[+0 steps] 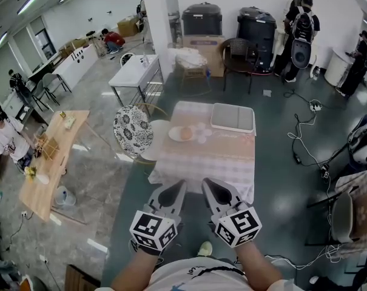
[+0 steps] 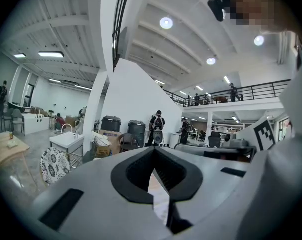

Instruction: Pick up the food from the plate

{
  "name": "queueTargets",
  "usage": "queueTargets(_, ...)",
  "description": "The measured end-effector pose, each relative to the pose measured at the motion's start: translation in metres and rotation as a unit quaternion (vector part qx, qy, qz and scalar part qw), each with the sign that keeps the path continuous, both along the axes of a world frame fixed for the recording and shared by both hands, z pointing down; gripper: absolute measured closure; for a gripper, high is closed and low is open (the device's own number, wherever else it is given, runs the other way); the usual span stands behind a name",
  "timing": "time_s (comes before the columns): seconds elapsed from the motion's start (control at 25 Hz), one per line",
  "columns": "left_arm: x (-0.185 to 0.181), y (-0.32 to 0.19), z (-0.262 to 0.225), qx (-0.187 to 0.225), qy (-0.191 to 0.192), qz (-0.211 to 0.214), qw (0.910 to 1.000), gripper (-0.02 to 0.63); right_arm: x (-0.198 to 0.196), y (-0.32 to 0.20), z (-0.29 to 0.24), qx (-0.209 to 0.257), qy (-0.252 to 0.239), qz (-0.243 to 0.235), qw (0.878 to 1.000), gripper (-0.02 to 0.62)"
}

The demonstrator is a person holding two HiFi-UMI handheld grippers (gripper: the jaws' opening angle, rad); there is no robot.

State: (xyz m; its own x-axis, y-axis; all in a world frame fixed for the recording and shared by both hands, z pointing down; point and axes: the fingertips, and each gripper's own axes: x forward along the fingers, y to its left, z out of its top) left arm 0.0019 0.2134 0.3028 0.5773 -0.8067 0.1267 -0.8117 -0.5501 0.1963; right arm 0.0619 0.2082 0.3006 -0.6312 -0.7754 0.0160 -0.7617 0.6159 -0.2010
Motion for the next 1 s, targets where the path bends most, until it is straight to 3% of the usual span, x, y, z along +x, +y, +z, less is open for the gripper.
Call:
queueTargets(0.56, 0.011, -0.029, 0.011, -0.004, -0.004, -0.001, 1.0, 0.6, 0.012, -0.029, 0.011, -0.012, -0.008, 0.007, 1.0, 0.581)
queueTargets(1.0, -0.011, -0.108, 0.03, -0.014, 0.001, 0.021, 0.9997, 0.6, -0.013, -0.105, 0.024, -0.02, 0.004, 0.029, 0.999, 0.581)
